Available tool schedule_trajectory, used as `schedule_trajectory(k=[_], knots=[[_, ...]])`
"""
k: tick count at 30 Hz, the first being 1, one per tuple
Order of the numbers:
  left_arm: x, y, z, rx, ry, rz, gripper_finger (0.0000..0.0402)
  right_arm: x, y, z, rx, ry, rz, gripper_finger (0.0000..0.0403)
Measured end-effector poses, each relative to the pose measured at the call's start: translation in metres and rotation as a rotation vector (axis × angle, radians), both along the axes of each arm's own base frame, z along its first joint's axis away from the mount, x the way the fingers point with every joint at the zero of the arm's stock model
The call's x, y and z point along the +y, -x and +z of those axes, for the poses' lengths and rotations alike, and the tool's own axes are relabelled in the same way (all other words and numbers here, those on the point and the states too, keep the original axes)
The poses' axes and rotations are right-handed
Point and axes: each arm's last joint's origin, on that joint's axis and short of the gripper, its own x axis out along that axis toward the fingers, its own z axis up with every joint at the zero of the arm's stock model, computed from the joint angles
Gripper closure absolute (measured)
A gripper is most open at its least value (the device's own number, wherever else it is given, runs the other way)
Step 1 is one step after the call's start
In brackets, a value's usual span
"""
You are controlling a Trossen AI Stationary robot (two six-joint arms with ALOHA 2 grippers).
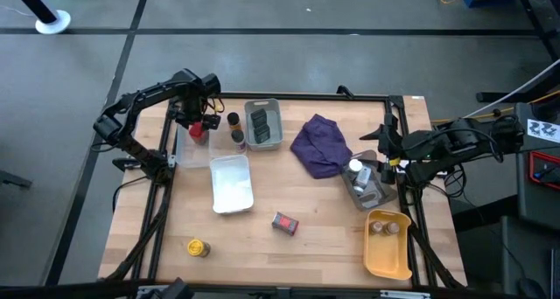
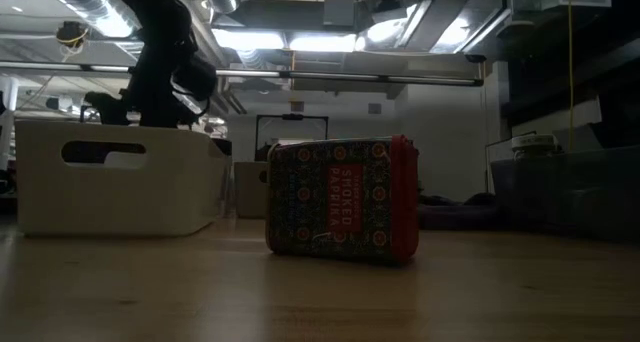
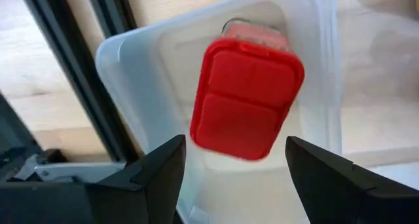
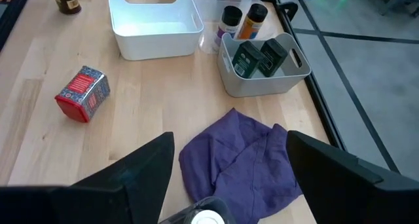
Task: Sort spices by type
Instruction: Put the red seasoning can into the transparent bin
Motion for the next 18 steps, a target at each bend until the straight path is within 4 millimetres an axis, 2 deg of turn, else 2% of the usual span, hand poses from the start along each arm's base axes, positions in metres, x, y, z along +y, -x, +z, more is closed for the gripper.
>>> schedule_trajectory(k=[5,11,18], knots=[[0.0,0.001,0.014,0.004,0.005,0.006,0.0155,0.0,0.0,0.0,0.0,0.0,0.0,0.0109],[-0.001,0.001,0.045,-0.044,-0.048,-0.017,0.0155,0.0,0.0,0.0,0.0,0.0,0.0,0.0109],[-0.027,-0.01,0.073,-0.211,-0.087,-0.075,0.0155,0.0,0.0,0.0,0.0,0.0,0.0,0.0109]])
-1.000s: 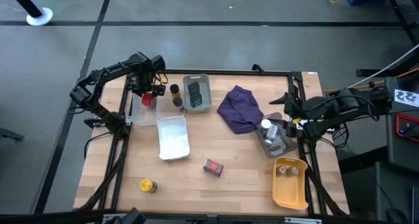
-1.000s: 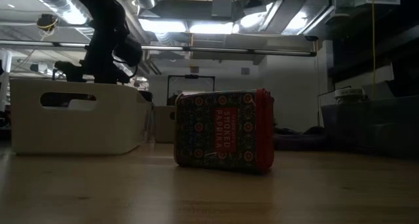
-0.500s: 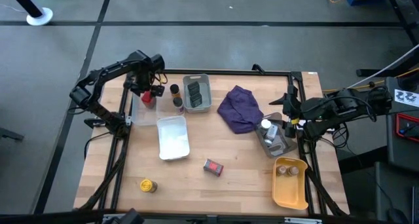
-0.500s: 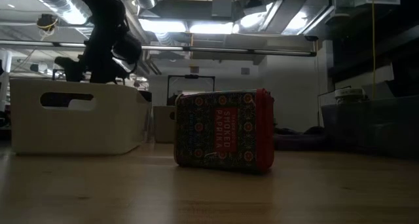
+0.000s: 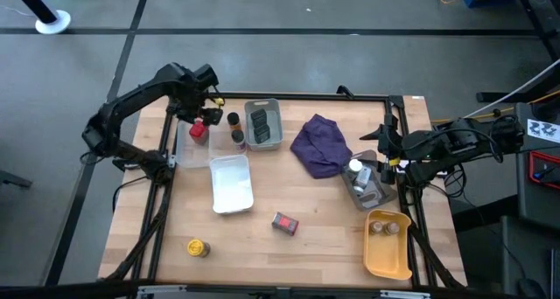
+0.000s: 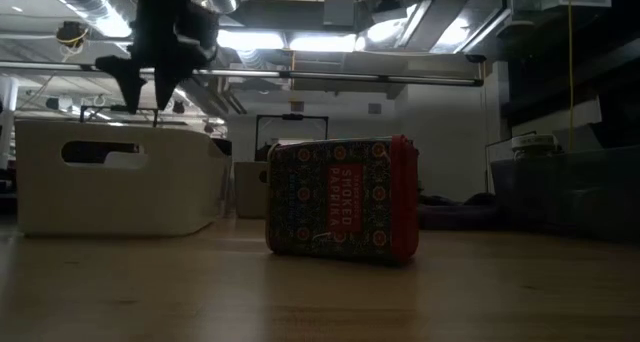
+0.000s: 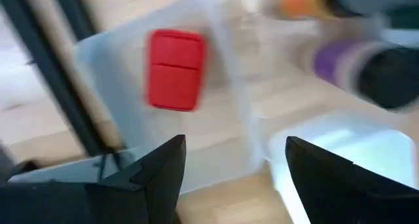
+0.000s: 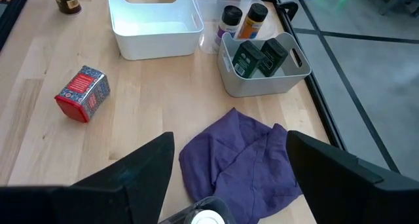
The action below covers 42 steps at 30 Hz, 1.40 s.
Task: Sort spices by type
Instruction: Put the red seasoning can into the transparent bin
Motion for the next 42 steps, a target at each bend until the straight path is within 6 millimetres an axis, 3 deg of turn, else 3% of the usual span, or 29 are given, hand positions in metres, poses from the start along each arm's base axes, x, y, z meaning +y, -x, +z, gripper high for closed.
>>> schedule_trajectory(k=[11,18,24,28,33,42], knots=[[-0.06,-0.044,0.029,-0.328,-0.205,-0.261,0.0155,0.006,-0.017,-0.009,0.067,-0.006,0.027,0.0109],[-0.105,-0.086,0.04,-0.582,-0.311,-0.563,0.0155,0.014,-0.041,-0.022,0.143,-0.006,0.029,0.0109],[-0.154,-0.121,0.038,-0.738,-0.376,-0.863,0.0155,0.018,-0.053,-0.03,0.179,-0.038,-0.013,0.0109],[-0.188,-0.146,0.021,-0.803,-0.414,-1.061,0.0155,0.02,-0.06,-0.035,0.192,-0.066,-0.046,0.0109],[-0.223,-0.171,-0.012,-0.765,-0.398,-1.263,0.0155,0.021,-0.066,-0.039,0.209,-0.071,-0.057,0.0109],[-0.266,-0.205,-0.075,-0.714,-0.349,-1.401,0.0155,0.023,-0.071,-0.04,0.192,-0.077,-0.055,0.0109]])
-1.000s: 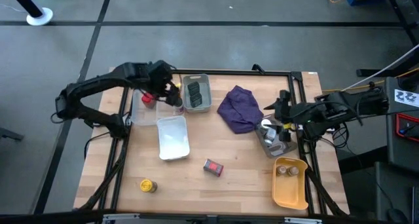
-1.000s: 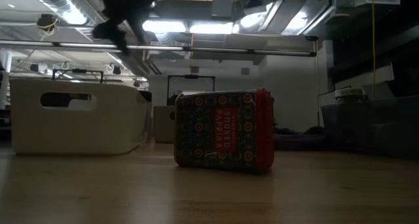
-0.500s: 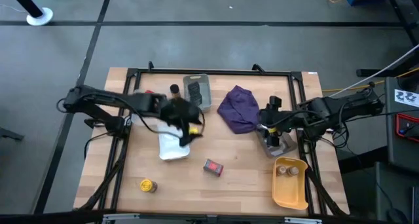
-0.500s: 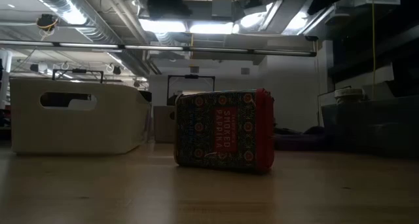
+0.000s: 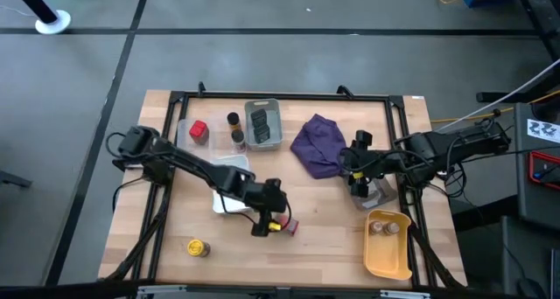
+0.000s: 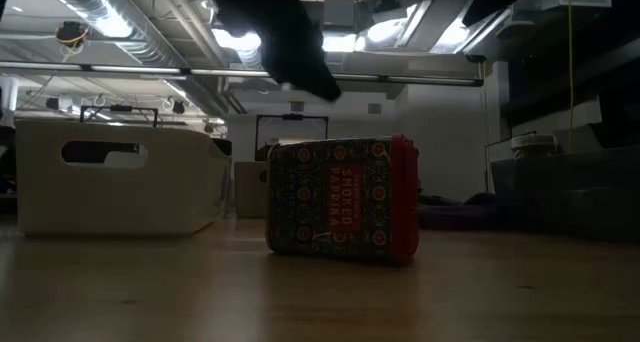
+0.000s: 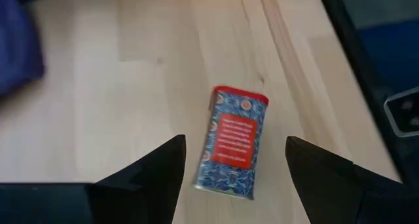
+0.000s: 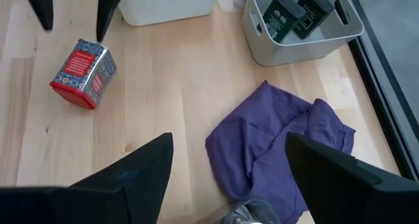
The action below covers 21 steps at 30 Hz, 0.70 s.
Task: Sort spices by type
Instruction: Put the red seasoning can into the transparent bin
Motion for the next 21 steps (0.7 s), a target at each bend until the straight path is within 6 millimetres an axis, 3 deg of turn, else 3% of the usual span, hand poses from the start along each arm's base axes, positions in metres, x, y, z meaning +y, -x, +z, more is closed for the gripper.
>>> schedule_trajectory(k=[5,21], knots=[[-0.006,-0.007,-0.018,0.012,-0.034,-0.044,0.0155,0.002,-0.006,-0.004,0.008,0.002,0.0,0.0109],[-0.007,-0.011,-0.029,0.033,-0.042,-0.043,0.0155,0.008,-0.028,-0.017,0.023,0.012,0.001,0.0109]])
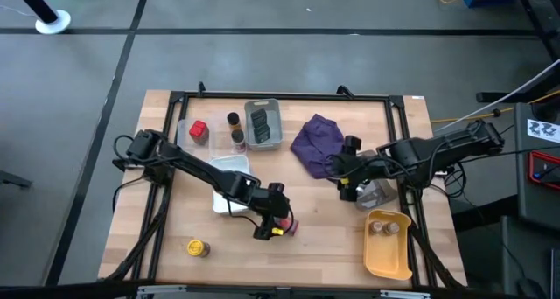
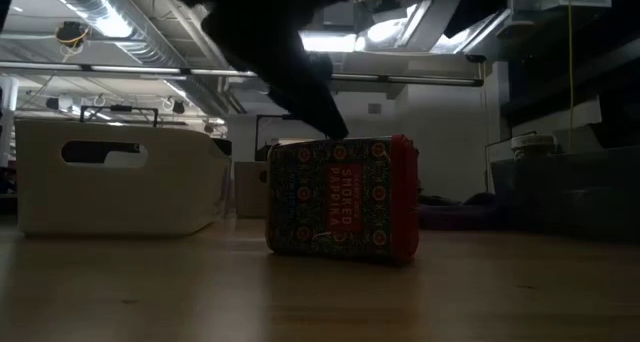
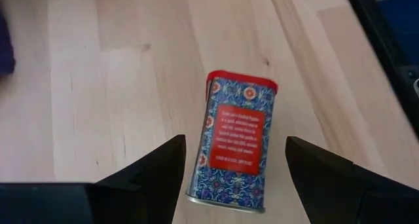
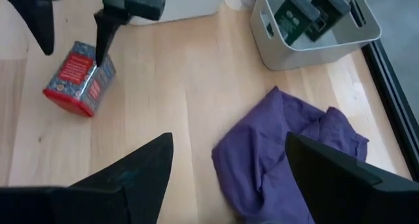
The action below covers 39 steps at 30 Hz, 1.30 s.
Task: Sort spices by type
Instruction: Put the red seasoning can into the transparent bin
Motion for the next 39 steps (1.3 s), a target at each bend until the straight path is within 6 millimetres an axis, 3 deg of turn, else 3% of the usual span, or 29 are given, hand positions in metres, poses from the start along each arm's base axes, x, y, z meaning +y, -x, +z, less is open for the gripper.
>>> schedule_trajectory(k=[28,36,39], knots=[[-0.004,-0.007,-0.029,0.059,-0.01,-0.008,0.0156,0.004,-0.005,-0.004,0.019,-0.06,0.046,0.0109],[-0.003,-0.008,-0.033,0.075,-0.001,0.01,0.0222,0.006,-0.005,-0.004,0.018,-0.191,-0.008,0.0109],[-0.001,-0.008,-0.033,0.077,0.008,0.027,0.0222,0.006,-0.005,-0.004,0.018,-0.229,-0.028,0.0109]])
